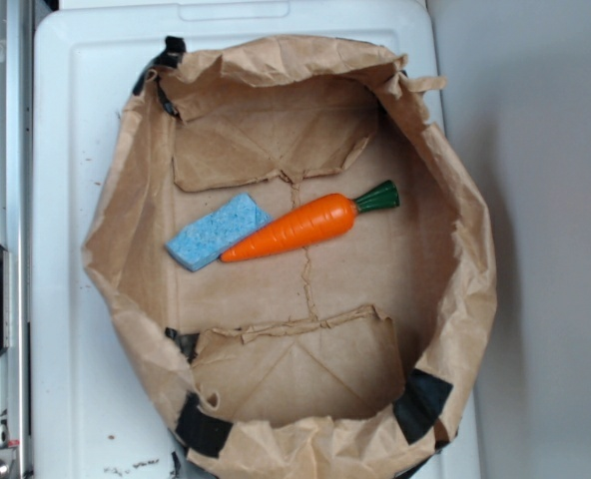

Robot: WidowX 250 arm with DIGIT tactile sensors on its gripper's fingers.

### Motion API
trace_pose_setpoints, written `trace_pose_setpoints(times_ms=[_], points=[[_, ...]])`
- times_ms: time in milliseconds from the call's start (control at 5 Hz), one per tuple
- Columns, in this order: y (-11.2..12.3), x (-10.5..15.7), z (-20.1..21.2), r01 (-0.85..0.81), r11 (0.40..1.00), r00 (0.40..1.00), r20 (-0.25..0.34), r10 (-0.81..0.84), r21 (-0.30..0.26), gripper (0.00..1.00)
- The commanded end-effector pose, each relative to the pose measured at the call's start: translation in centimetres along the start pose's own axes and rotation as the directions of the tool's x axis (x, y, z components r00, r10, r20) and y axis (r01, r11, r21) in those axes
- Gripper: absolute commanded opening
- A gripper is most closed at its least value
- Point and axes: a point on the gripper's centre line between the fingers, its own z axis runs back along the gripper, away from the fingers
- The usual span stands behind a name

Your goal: Grab the blue sponge.

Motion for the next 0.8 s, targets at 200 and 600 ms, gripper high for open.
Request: trace_pose_setpoints(times_ms=[200, 600], points=[[1.2, 4.6, -4.0, 0.01, 1.0, 1.0, 0.027, -0.01, 0.019, 1.0], [2.7, 8.9, -7.7, -0.058, 0.995, 0.998, -0.03, 0.061, 0.079, 1.0]])
